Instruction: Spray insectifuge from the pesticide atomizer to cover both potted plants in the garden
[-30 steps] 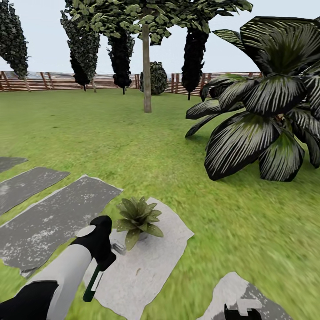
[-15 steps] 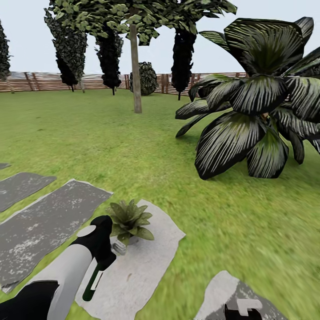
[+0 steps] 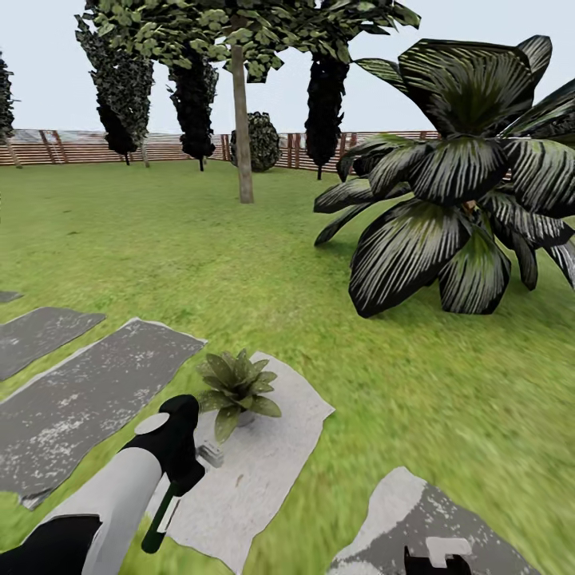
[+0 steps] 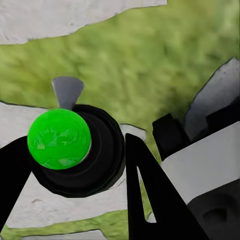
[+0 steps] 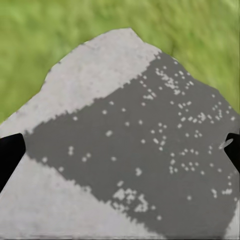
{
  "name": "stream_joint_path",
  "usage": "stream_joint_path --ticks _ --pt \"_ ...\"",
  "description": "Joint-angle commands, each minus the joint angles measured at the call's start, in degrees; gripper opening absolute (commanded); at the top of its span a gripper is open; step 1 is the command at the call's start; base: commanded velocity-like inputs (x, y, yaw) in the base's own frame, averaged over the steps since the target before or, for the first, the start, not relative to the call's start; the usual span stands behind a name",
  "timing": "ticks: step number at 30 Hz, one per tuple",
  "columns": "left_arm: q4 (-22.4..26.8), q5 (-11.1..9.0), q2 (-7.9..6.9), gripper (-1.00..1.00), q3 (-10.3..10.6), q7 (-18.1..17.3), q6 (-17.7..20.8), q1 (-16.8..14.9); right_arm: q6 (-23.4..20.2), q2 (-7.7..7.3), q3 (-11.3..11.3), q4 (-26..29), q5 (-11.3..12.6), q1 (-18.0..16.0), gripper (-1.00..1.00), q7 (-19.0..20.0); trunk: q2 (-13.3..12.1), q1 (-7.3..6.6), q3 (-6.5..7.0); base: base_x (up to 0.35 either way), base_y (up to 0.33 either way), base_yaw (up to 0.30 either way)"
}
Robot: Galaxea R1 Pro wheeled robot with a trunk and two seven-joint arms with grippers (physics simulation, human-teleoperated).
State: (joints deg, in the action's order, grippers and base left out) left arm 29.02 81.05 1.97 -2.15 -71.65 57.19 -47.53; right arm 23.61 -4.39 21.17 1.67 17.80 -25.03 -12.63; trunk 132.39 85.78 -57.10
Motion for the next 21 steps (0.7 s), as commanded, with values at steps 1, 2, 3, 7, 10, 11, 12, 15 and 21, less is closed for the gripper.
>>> stream_joint_path --ticks 1,2,3,7,10,11,12,15,21 --pt "0.1 0.6 0.05 -1.0 -0.2 -0.5 0.4 0.0 0.1 -0.01 0.5 0.0 0.4 0.0 1.0 -0.2 0.0 -0.03 -0.05 -0.172 0.266 0.0" --pt "0.2 0.5 0.07 -1.0 -0.2 -0.5 0.4 0.0 0.1 -0.01 0.5 0.0 0.4 0.0 1.0 -0.2 0.0 -0.03 -0.05 -0.115 0.281 0.0" --pt "0.2 0.5 0.09 -1.0 -0.2 -0.5 0.4 0.0 0.1 -0.01 0.5 0.0 0.4 0.0 1.0 -0.2 0.0 -0.03 -0.05 -0.074 0.288 0.0" --pt "0.4 0.4 0.18 -1.0 -0.1 -0.8 0.1 -0.5 0.1 0.0 0.5 0.0 0.4 0.0 1.0 -0.2 0.0 -0.03 -0.05 0.025 0.307 0.0" --pt "0.5 0.4 0.02 -1.0 -0.1 -1.3 -0.4 -1.9 0.1 0.03 0.5 0.0 0.4 0.0 1.0 -0.2 0.0 -0.03 -0.05 0.217 0.26 0.0" --pt "0.1 0.4 -0.02 -1.0 0.0 -1.7 -0.6 -3.7 0.1 0.03 0.5 0.0 0.4 0.0 1.0 -0.2 0.0 -0.03 -0.05 0.266 0.232 0.0" --pt "-0.3 0.4 -0.01 -1.0 0.2 -2.8 -0.9 -5.8 0.1 0.04 0.5 0.0 0.4 0.0 1.0 -0.2 0.0 -0.03 -0.05 0.27 0.212 0.0" --pt "-1.2 1.3 0.44 -1.0 3.6 -10.3 -2.1 -10.9 0.1 0.02 0.5 0.0 0.4 0.0 1.0 -0.2 0.0 -0.03 -0.05 0.226 0.108 0.0" --pt "-0.9 4.1 0.73 -1.0 17.2 -18.4 -2.5 -18.3 0.1 0.02 0.5 0.0 0.4 0.0 1.0 -0.2 0.0 -0.03 -0.05 0.095 0.011 0.0"
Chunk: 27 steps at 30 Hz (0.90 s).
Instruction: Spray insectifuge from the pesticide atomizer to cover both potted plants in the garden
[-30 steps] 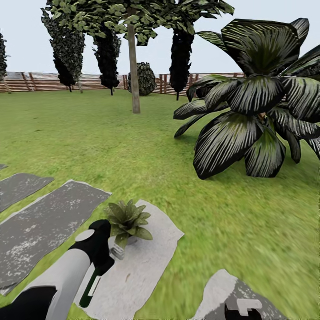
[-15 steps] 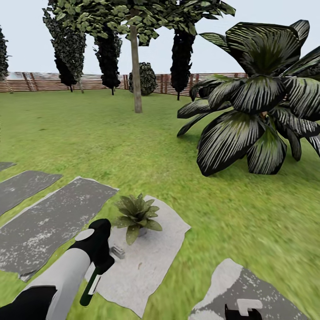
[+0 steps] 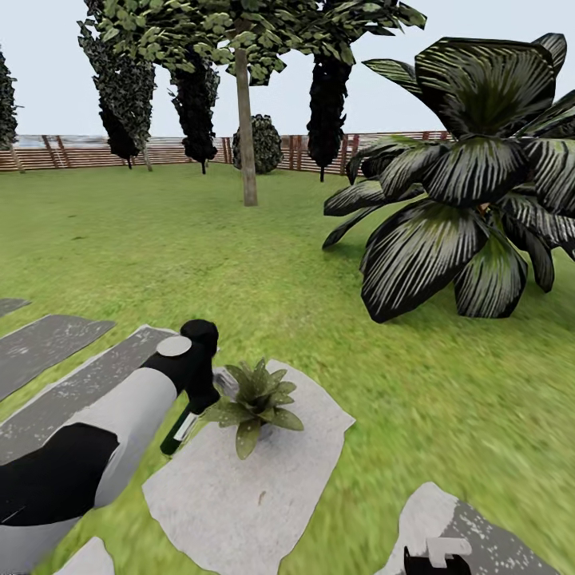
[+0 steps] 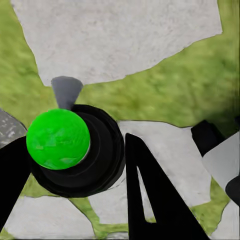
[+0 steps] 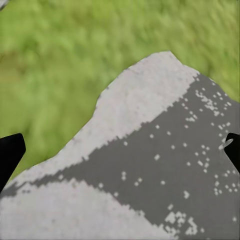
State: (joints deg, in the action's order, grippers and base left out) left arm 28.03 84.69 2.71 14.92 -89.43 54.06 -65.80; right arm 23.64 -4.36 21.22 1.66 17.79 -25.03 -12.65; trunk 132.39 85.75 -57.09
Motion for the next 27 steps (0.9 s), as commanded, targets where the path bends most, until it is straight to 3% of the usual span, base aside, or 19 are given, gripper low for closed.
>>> stream_joint_path --ticks 1,5,11,20,24,27 --pt "0.2 0.9 -0.04 -1.0 0.9 -0.6 0.6 -0.3 0.1 -0.02 0.5 0.0 0.4 0.0 1.0 -0.2 0.0 -0.01 -0.05 0.009 0.001 0.0" --pt "0.3 1.6 -0.12 -1.0 1.7 -0.6 0.6 -1.9 0.1 0.0 0.5 0.0 0.4 0.0 1.0 -0.2 0.0 -0.01 -0.05 0.026 0.033 0.0" --pt "0.4 1.7 -0.16 -1.0 1.8 -0.6 0.5 -1.3 0.1 -0.01 0.5 0.0 0.4 0.0 1.0 -0.2 0.0 -0.01 -0.05 0.295 0.139 0.0" --pt "0.4 1.6 -0.33 -1.0 1.8 -0.6 0.7 -1.0 0.1 -0.02 0.5 0.0 0.4 0.0 1.0 -0.2 0.0 -0.01 -0.05 0.28 -0.019 0.0" --pt "0.4 1.6 -1.4 -1.0 1.7 -0.6 1.0 -0.9 0.1 0.0 0.5 0.0 0.4 0.0 1.0 -0.2 0.0 -0.01 -0.05 0.024 -0.219 0.0" --pt "0.4 1.4 -3.1 -1.0 1.3 -0.6 1.1 -0.8 0.1 0.0 0.5 0.0 0.4 0.0 1.0 -0.2 0.0 -0.01 -0.05 -0.285 -0.025 0.0"
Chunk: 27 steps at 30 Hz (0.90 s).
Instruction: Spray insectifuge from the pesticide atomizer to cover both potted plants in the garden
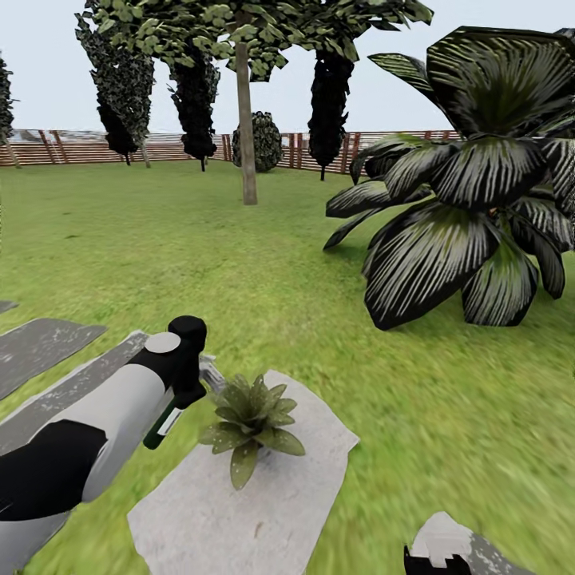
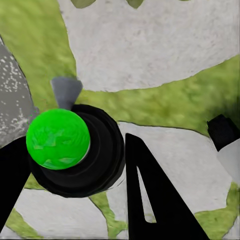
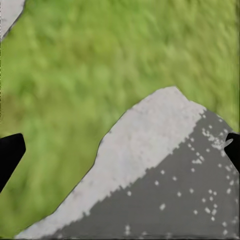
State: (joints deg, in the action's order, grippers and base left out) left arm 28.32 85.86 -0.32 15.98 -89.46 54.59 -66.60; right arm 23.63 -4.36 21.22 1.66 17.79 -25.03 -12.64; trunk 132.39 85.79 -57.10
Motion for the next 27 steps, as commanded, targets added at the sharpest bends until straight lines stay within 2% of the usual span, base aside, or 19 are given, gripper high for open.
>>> stream_joint_path --ticks 1,3,6,8,11,12,14,15,16,17,18,19,20,21,22,25,27 --pt "0.1 0.1 -0.74 -1.0 0.2 -0.5 0.6 0.0 0.1 0.02 0.5 0.0 0.4 0.0 1.0 -0.2 0.0 -0.04 -0.05 -0.323 0.059 0.0" --pt "0.2 -0.4 -3.35 -1.0 -0.1 -0.5 0.5 1.7 0.1 -0.03 0.5 0.0 0.4 0.0 1.0 -0.2 0.0 -0.04 -0.05 -0.335 0.089 0.0" --pt "0.8 -0.8 -5.68 -1.0 -1.1 -0.5 0.4 5.2 0.1 0.0 0.5 0.0 0.4 0.0 1.0 -0.2 0.0 -0.04 -0.05 -0.339 0.1 0.0" --pt "3.1 -2.0 -6.81 -1.0 -3.6 -0.5 0.1 8.5 0.1 0.03 0.5 0.0 0.4 0.0 1.0 -0.2 0.0 -0.04 -0.05 -0.34 0.103 0.0" --pt "6.2 -5.8 -7.16 -1.0 -7.6 -0.5 -1.2 13.1 0.1 0.05 0.5 0.0 0.4 0.0 1.0 -0.1 0.0 -0.04 -0.05 -0.341 0.103 0.0" --pt "6.8 -8.1 -7.2 -1.0 -9.1 0.5 -3.4 14.5 0.1 0.05 0.5 0.0 0.3 0.0 1.0 0.1 0.0 -0.04 -0.05 -0.341 0.103 0.0" --pt "7.3 -13.0 -7.22 -1.0 -12.5 5.6 -8.5 16.8 0.1 0.11 0.9 0.1 0.1 0.0 1.0 0.3 0.0 -0.04 -0.05 -0.341 0.103 0.0" --pt "7.4 -16.4 -7.26 -1.0 -15.1 9.7 -11.8 18.4 0.1 0.12 2.2 0.2 -0.6 0.0 1.0 0.5 0.0 -0.04 -0.05 -0.341 0.103 0.0" --pt "7.2 -20.0 -7.43 -1.0 -18.0 14.8 -16.8 20.2 0.0 0.09 5.0 0.4 -2.7 0.0 1.0 0.9 0.0 -0.04 -0.05 -0.341 0.103 0.0" --pt "7.0 -23.1 -7.91 -1.0 -20.7 19.2 -23.4 22.1 0.1 0.07 8.0 0.5 -5.2 0.0 1.0 1.6 0.0 -0.04 -0.05 -0.341 0.102 0.0" --pt "6.8 -25.8 -8.47 -1.0 -22.9 22.6 -31.4 23.9 0.1 0.03 10.1 1.2 -7.3 0.0 1.0 2.6 0.0 -0.04 -0.05 -0.314 0.101 0.0" --pt "6.6 -27.3 -8.8 -1.0 -24.3 24.1 -36.7 24.9 0.0 -0.04 10.9 2.2 -8.2 0.0 1.0 3.6 0.0 -0.04 -0.05 -0.268 0.1 0.0" --pt "5.2 -29.0 -9.23 -1.0 -26.9 25.7 -45.9 26.5 -0.1 -0.74 11.8 5.4 -9.2 0.0 1.0 6.7 0.0 -0.04 -0.05 -0.181 0.086 0.0" --pt "2.8 -29.7 -9.4 -1.0 -28.7 26.4 -52.1 27.2 -0.1 -1.71 12.2 8.5 -9.7 0.0 1.0 11.8 0.0 -0.04 -0.05 -0.118 0.043 0.0" --pt "0.8 -29.8 -9.38 -1.0 -29.3 26.6 -54.9 27.5 -0.1 -2.5 12.3 10.1 -9.9 -0.2 1.0 16.5 0.0 -0.04 -0.05 -0.06 0.022 0.0" --pt "-3.1 -29.6 -9.02 -1.0 -29.3 26.9 -58.4 27.7 -0.2 -3.84 12.4 11.6 -10.7 -2.5 1.0 27.7 0.0 -0.04 -0.05 -0.024 0.009 0.0" --pt "-4.3 -29.5 -8.55 -1.0 -29.4 27.0 -59.4 27.8 -0.2 -4.24 12.6 11.9 -12.0 -7.0 1.0 37.1 0.0 -0.04 -0.05 -0.005 0.002 0.0"
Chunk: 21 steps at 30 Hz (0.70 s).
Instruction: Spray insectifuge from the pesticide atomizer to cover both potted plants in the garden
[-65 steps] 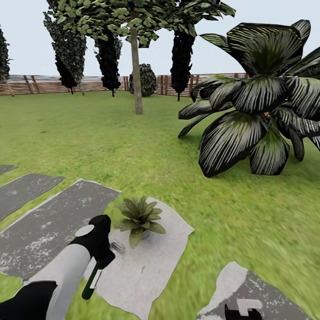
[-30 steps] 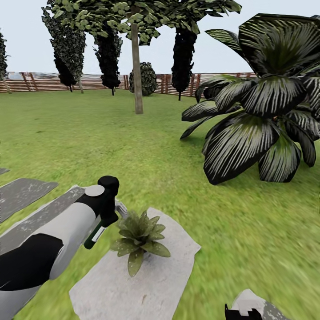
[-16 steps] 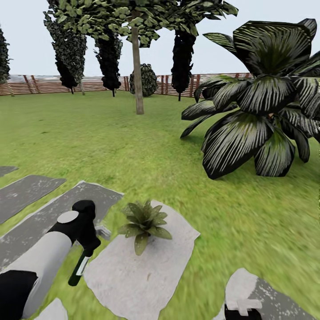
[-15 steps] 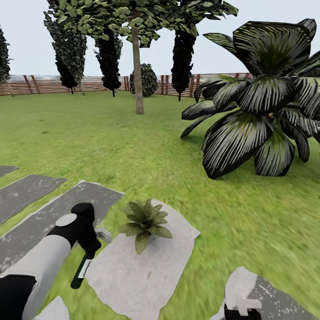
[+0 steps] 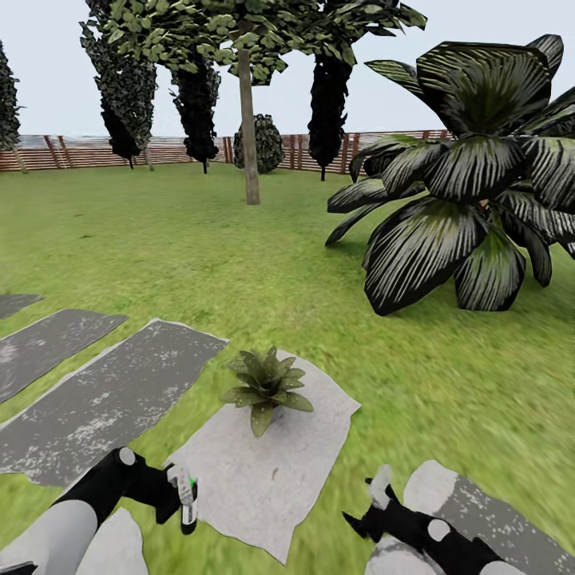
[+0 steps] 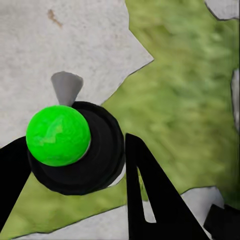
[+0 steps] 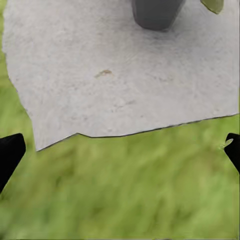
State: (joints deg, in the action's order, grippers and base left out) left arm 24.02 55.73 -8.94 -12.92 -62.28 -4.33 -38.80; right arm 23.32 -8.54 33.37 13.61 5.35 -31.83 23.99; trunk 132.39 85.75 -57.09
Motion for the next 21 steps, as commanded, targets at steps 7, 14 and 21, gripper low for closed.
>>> stream_joint_path --ticks 7,14,21 --pt "0.4 0.8 0.24 -1.0 -0.2 1.5 -0.8 -0.1 0.0 0.4 0.5 3.4 -6.0 -4.9 1.0 9.3 0.0 -0.01 -0.06 0.0 0.0 0.0" --pt "-1.7 0.9 6.71 -1.0 6.6 13.3 -0.8 0.0 -0.1 5.64 0.6 9.1 -10.5 -5.0 -1.0 17.0 0.0 -0.01 -0.06 0.0 0.0 0.0" --pt "-2.6 0.9 8.37 -1.0 8.1 13.8 -1.5 0.0 -0.1 9.65 0.6 10.1 -18.0 -5.0 -1.0 17.1 0.0 -0.01 -0.06 0.0 0.0 0.0"
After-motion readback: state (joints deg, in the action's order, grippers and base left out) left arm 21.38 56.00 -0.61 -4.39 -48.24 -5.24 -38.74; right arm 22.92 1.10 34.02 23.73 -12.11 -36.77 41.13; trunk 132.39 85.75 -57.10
